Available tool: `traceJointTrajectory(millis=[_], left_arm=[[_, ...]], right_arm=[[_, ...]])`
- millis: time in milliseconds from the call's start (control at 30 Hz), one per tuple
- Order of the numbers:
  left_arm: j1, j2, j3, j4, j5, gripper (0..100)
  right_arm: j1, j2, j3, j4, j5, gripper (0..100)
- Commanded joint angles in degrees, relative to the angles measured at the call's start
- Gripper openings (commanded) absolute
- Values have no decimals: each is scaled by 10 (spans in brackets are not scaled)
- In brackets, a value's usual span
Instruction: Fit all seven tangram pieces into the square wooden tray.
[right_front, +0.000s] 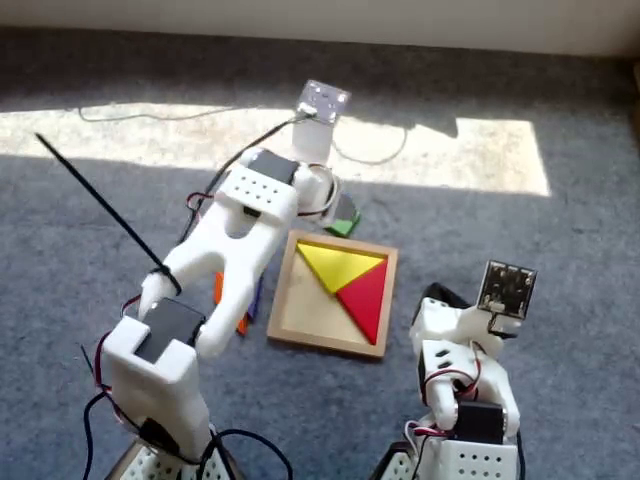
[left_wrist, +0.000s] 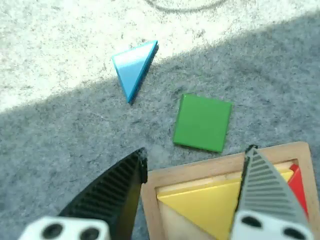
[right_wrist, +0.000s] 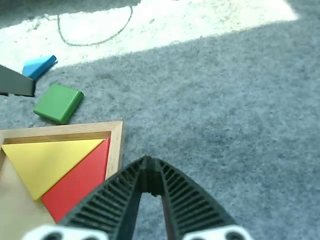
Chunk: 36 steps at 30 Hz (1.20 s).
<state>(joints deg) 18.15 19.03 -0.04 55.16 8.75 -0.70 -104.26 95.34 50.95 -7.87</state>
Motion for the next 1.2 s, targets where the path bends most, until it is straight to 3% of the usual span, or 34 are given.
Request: traceJointTrajectory(millis=[0, 100, 367, 667, 900, 1167], left_arm=[[17, 22, -10, -42, 4, 301], [25, 52, -9, -60, 4, 294], [25, 116, -11, -163, 3, 155], [26, 123, -11, -163, 2, 144], [36, 61, -24, 16, -124, 144], [57, -40, -20, 154, -133, 143]], right_arm=[[-7, -8, 0, -17, 3, 20], [-7, -8, 0, -17, 3, 20], [-7, -8, -1, -17, 4, 20], [-7, -8, 0, -17, 4, 20], [-7, -8, 0, -17, 4, 20], [-7, -8, 0, -17, 4, 20]])
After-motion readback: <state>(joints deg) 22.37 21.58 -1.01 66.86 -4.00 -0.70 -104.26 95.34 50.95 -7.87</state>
